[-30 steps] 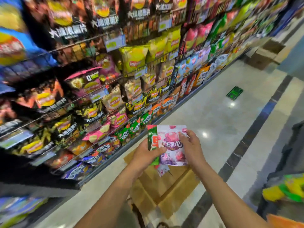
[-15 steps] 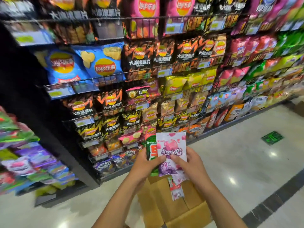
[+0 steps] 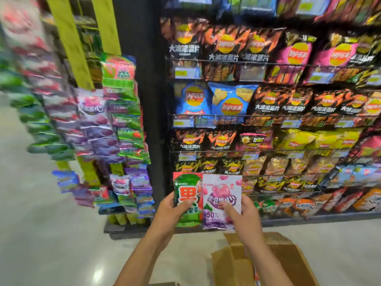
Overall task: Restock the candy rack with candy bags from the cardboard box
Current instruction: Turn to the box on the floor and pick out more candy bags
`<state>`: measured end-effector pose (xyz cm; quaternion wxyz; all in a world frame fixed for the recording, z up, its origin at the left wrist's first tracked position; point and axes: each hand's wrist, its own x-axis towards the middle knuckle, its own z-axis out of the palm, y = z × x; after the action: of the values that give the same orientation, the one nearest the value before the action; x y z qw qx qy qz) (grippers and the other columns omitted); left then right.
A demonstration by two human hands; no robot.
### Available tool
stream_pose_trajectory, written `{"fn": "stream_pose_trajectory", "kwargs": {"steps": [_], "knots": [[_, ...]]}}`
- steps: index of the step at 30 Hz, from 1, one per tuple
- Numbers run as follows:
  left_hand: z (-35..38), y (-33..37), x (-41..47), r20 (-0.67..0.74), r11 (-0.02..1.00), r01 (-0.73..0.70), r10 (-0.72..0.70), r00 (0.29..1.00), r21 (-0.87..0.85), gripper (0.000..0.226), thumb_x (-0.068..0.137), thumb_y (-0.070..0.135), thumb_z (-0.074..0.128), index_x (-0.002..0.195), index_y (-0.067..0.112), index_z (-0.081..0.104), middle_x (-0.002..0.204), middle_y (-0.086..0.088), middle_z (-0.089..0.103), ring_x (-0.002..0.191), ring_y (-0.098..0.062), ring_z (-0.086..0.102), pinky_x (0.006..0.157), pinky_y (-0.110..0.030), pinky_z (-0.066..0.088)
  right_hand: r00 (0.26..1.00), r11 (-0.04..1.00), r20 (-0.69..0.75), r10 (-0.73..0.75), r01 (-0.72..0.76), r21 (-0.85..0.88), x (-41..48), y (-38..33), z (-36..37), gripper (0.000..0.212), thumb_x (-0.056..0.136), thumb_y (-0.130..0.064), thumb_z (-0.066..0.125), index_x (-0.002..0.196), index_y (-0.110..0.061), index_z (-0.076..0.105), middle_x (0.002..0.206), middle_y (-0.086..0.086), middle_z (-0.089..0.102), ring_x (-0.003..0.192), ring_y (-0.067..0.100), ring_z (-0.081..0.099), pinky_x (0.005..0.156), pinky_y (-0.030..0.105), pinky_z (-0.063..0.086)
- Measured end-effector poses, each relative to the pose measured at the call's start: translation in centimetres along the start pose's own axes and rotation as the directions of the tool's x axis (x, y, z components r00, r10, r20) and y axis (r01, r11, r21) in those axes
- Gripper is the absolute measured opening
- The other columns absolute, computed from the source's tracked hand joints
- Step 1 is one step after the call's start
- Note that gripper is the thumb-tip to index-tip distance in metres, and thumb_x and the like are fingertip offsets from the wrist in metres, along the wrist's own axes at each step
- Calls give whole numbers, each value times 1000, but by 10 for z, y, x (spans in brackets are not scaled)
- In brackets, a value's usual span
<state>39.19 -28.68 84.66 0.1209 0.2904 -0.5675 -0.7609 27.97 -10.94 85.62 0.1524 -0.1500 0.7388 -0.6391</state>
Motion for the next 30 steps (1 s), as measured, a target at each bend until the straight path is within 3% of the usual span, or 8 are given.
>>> {"fn": "stream_pose_trajectory", "kwargs": {"steps": [2,4,7,9,12,16,24,30], "knots": [[-45,7,-10,-62,1000,-23,23,998,4,30,95,24,75,123,16,68,111,-6,80,103,-30,77,91,-53,61,999,1000,31,-17,17,1,-8,-11,45,17,94,-15,72,108,-22,67,93,-11,78,83,4,72,64,12,52],[-88,13,-21,-115,999,-46,46,992,1,26,97,22,73,122,16,69,110,-5,80,101,-28,78,90,-51,62,998,1000,58,-11,10,8,-17,-18,88,16,95,-17,72,109,-22,66,93,-10,78,82,1,72,62,12,52],[-148,22,-38,-173,995,-95,98,980,24,23,98,18,70,121,15,70,110,-4,80,99,-21,78,80,-34,61,995,1000,101,4,-5,7,-31,-26,148,17,95,-22,72,110,-24,66,96,-7,77,87,6,73,72,26,59],[-180,29,-49,-204,993,-110,115,972,33,24,98,19,71,122,15,70,109,-3,81,101,-21,78,86,-40,62,992,1000,126,5,-5,3,-39,-30,180,16,95,-23,72,109,-24,65,98,-5,78,89,11,74,79,37,61],[-226,38,-67,-243,993,-113,115,963,20,26,99,23,70,124,17,69,112,-5,80,104,-28,77,97,-55,58,985,1000,174,-13,12,5,-50,-40,226,13,96,-21,70,108,-23,65,95,-5,78,86,11,75,76,38,62],[-276,45,-91,-296,993,-116,100,950,-37,26,99,22,70,124,16,68,114,-10,79,104,-33,77,99,-59,57,969,999,247,-32,33,0,-64,-53,276,12,98,-21,67,110,-23,65,95,-4,78,86,19,77,78,48,64],[-341,66,-114,-391,981,-183,141,910,-72,25,100,20,68,125,14,66,111,-8,80,99,-32,78,92,-52,61,932,999,359,-54,52,15,-64,-75,351,8,100,-20,65,107,-24,66,99,-4,79,92,15,76,85,45,62],[-374,92,-102,-423,971,-226,175,889,-73,23,101,19,66,124,14,67,113,-9,79,102,-32,77,98,-53,59,916,995,390,-97,82,55,-42,-94,393,12,101,-19,63,112,-21,67,100,-5,79,91,12,76,81,38,60]]}}
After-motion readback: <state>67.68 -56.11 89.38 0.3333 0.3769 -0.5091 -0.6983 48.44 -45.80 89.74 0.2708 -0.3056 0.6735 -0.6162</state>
